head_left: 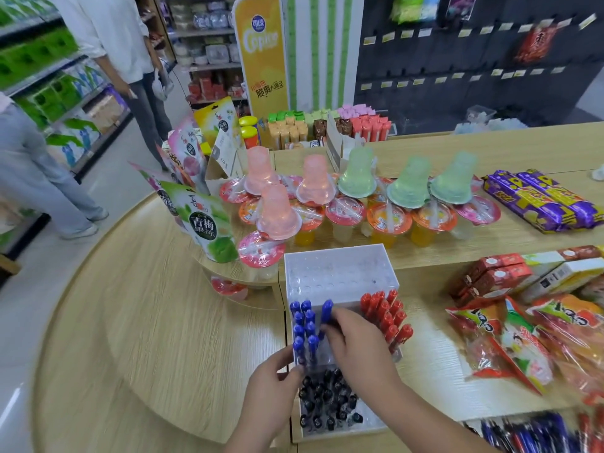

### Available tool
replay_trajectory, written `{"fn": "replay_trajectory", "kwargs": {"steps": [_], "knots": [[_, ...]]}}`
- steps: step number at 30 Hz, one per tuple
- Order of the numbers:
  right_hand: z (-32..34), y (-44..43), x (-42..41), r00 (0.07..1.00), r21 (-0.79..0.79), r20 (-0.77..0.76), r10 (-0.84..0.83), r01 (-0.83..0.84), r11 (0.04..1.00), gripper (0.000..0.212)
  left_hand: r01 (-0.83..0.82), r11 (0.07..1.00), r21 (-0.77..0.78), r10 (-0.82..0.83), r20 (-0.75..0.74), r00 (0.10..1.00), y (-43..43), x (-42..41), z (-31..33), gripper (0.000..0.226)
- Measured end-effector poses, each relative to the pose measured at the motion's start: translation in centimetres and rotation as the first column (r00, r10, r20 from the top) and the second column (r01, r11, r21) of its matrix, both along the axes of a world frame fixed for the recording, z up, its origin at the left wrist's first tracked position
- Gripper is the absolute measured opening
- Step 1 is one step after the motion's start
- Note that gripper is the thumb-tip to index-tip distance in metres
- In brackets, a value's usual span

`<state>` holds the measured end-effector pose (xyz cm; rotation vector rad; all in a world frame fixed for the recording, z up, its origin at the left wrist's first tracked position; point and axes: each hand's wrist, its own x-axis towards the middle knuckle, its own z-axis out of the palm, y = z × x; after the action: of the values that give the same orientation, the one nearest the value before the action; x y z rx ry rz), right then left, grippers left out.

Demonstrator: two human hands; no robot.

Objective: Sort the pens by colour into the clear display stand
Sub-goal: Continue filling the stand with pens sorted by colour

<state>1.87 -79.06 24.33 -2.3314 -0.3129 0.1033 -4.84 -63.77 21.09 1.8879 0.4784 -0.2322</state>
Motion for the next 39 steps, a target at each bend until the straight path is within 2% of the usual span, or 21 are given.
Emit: {"fn": "replay_trajectory", "kwargs": {"steps": [4,9,19,24,32,37,39], "knots": [[0.8,0.0,0.5,0.997,0.037,0.059,-0.045,0.043,0.998,0.007,-0.017,1.0,-0.011,0.018,0.013,1.0,-0.2,0.0,0.0,0.026],[0.4,0.6,0.7,0.998,0.035,-0.004,-0.058,0.058,0.998,0.012,-0.015,1.0,0.01,0.015,0.014,1.0,-0.2,0.0,0.0,0.026],[0.1,1.4,1.5,0.994,-0.124,-0.097,-0.048,0.035,0.992,0.021,-0.028,0.999,0.026,0.029,-0.012,1.0,-0.3,-0.1,-0.1,0.031],[0.1,1.6,1.6,0.996,-0.234,-0.065,-0.054,0.037,0.972,0.021,-0.02,0.999,0.03,0.021,-0.006,1.0,-0.3,-0.1,0.4,0.03],[0.5,1.3,1.0,0.991,-0.119,-0.115,-0.072,0.058,0.991,0.018,-0.032,0.999,-0.023,0.031,-0.037,0.999,-0.1,-0.2,0.3,0.03],[2.4,-1.1,-2.9,0.977,0.14,-0.148,-0.152,0.172,0.975,0.036,-0.149,0.981,-0.12,0.142,-0.071,0.987,0.8,-1.6,0.9,0.022],[3.3,-3.5,-5.4,0.972,0.283,-0.193,-0.136,0.188,0.941,0.031,-0.235,0.961,-0.143,0.228,-0.065,0.971,1.2,-2.9,0.9,0.018]]}}
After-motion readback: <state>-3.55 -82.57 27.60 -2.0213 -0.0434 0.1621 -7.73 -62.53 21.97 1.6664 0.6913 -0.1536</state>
